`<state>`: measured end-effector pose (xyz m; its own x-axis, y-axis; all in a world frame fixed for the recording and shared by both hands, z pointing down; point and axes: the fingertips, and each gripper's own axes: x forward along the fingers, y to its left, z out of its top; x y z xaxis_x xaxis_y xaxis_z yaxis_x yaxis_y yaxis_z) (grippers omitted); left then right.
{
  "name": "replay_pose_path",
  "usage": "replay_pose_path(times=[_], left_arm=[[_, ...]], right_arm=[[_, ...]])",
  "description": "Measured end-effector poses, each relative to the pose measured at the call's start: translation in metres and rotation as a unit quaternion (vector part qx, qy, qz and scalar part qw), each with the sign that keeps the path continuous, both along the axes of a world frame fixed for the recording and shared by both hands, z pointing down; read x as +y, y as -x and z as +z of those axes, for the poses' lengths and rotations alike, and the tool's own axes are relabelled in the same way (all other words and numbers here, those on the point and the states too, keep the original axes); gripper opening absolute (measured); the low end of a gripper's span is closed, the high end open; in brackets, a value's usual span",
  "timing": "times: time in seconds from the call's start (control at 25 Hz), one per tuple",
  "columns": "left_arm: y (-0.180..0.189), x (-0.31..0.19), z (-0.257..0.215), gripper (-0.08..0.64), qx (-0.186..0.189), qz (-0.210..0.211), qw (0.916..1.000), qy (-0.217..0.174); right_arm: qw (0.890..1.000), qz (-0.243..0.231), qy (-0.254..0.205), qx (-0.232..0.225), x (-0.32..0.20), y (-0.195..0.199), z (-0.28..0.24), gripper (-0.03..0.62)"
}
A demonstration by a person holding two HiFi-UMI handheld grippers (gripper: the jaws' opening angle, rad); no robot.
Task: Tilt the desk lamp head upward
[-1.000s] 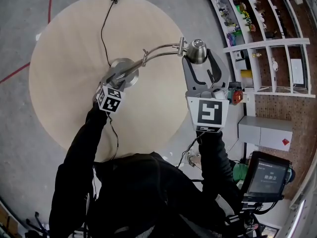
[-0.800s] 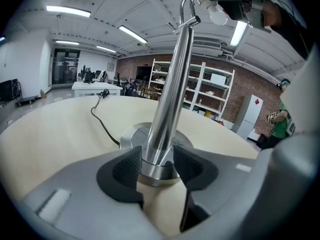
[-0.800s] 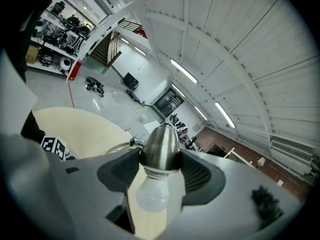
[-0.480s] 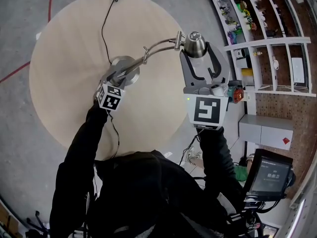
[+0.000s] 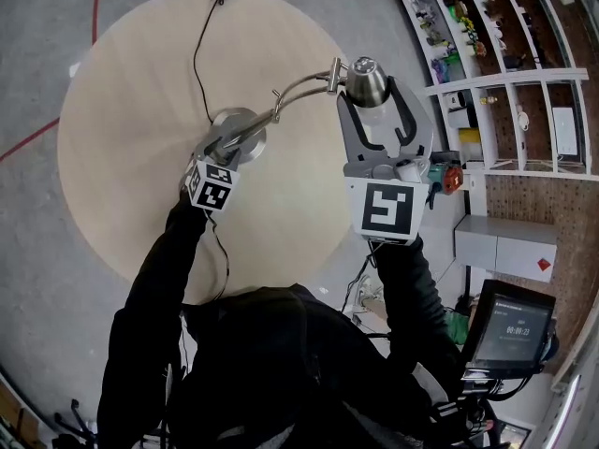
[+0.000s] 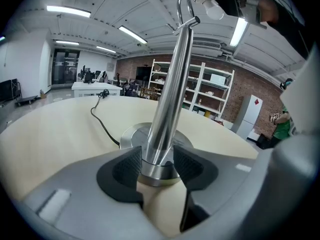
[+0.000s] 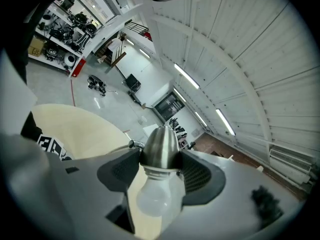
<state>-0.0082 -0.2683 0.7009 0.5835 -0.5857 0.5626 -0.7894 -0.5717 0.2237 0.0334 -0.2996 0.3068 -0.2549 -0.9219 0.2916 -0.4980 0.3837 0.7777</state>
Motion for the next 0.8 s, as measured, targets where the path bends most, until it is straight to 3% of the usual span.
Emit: replay_pose_path(times=[0.8], left_arm=[[0.006,0.003,-0.001,0.202,-0.027,0.003,0.9996,0.000]], right_arm=[[0.999,-0.041,-0.034,-0.009,0.004,0.034,-0.008,0.276]])
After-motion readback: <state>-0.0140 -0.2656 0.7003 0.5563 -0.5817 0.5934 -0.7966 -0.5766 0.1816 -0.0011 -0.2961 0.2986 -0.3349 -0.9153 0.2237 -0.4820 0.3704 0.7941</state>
